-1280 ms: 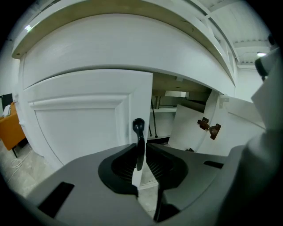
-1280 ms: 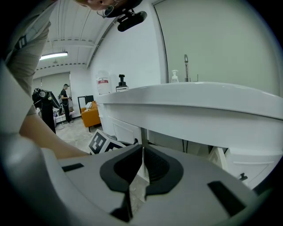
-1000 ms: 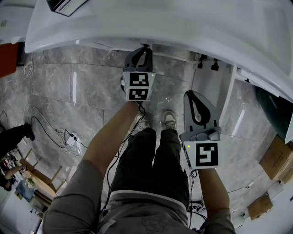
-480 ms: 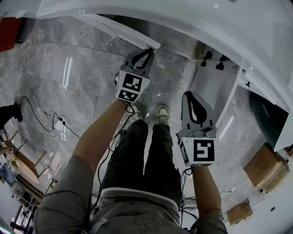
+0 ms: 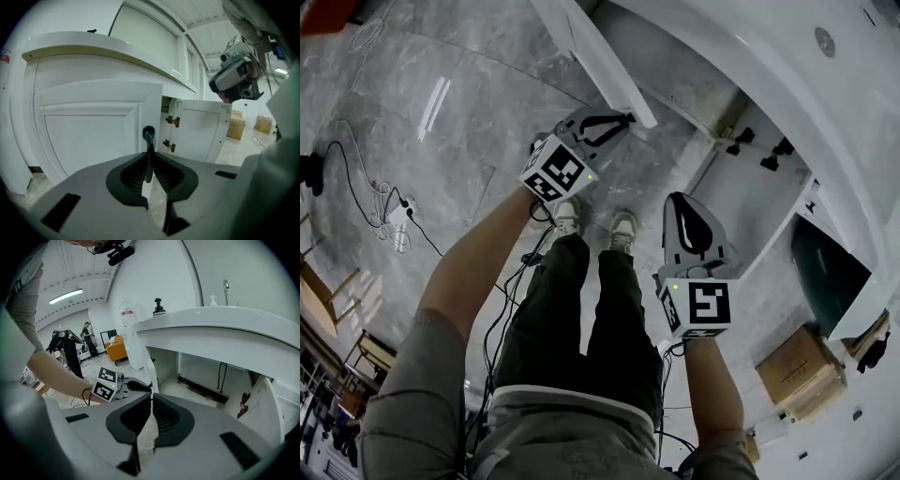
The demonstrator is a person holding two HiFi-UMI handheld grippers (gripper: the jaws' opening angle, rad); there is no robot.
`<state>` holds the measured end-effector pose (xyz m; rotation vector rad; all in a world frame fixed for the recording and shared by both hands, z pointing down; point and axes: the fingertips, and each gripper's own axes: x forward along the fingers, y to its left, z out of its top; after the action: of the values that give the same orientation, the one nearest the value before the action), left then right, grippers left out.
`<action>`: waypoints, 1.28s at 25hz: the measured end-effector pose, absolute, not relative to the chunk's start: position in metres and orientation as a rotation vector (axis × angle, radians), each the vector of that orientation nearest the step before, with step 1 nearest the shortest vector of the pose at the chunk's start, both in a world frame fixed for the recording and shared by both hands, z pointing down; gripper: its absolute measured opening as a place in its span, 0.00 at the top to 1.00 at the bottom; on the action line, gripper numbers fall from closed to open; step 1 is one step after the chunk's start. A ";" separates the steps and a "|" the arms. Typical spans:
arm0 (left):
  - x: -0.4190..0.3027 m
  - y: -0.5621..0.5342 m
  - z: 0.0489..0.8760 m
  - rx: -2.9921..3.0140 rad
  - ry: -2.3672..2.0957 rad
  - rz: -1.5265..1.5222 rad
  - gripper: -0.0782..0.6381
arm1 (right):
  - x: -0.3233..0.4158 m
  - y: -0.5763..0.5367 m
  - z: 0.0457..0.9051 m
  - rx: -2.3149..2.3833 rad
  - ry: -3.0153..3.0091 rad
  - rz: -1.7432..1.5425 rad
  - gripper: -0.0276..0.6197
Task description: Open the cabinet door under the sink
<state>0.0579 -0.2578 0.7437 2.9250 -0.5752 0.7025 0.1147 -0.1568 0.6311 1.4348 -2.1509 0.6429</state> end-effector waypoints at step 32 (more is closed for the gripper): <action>-0.166 -0.261 0.742 2.904 -0.562 0.694 0.81 | -0.039 -0.226 0.676 1.028 -2.289 0.782 0.91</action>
<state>-0.1665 -0.2613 0.7422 2.9041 -0.5621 0.6943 -0.0390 -0.2260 0.6761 1.0283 -2.2890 0.7817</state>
